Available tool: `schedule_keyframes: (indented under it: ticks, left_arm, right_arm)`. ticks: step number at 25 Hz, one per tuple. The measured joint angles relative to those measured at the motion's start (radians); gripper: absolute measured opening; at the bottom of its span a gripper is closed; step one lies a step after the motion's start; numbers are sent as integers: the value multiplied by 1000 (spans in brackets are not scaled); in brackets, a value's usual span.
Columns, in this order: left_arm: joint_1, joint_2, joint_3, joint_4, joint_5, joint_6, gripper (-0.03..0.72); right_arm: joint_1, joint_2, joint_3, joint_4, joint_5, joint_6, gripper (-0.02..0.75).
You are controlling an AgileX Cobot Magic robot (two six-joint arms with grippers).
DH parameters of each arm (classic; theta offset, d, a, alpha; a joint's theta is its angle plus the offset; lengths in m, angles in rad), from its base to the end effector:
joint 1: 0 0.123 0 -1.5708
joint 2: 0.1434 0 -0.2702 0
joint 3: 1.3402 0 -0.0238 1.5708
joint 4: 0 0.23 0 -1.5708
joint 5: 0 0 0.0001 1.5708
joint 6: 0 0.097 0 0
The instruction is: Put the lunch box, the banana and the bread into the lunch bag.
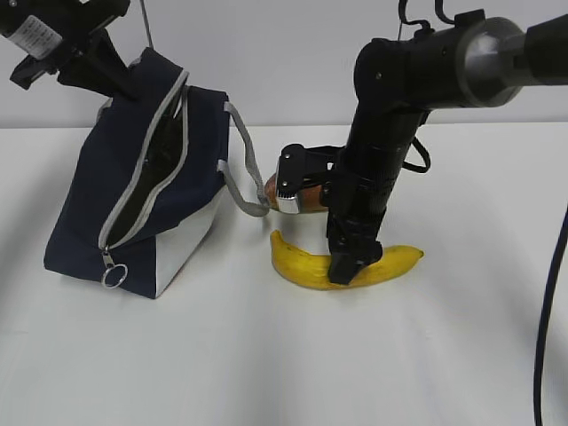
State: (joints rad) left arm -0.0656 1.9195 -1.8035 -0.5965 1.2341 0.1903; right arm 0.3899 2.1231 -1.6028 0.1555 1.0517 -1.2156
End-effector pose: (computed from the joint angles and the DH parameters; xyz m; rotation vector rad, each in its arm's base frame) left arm 0.3838 -0.0768 0.3016 0.1926 2.6896 -0.7960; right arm 0.3656 0.1643 0.1598 -2.0850 2.1631 0.1388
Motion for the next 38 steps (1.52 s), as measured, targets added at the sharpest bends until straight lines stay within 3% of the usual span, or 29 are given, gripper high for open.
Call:
schedule_keyframes:
  ticks: [28,38]
  left_arm:
    - [0,0,0,4,0,0,1]
    - [0,0,0,4,0,0,1]
  right_arm:
    - [4,69,0,42,-79,-91,579]
    - [4,69,0,42,-69,-93,393]
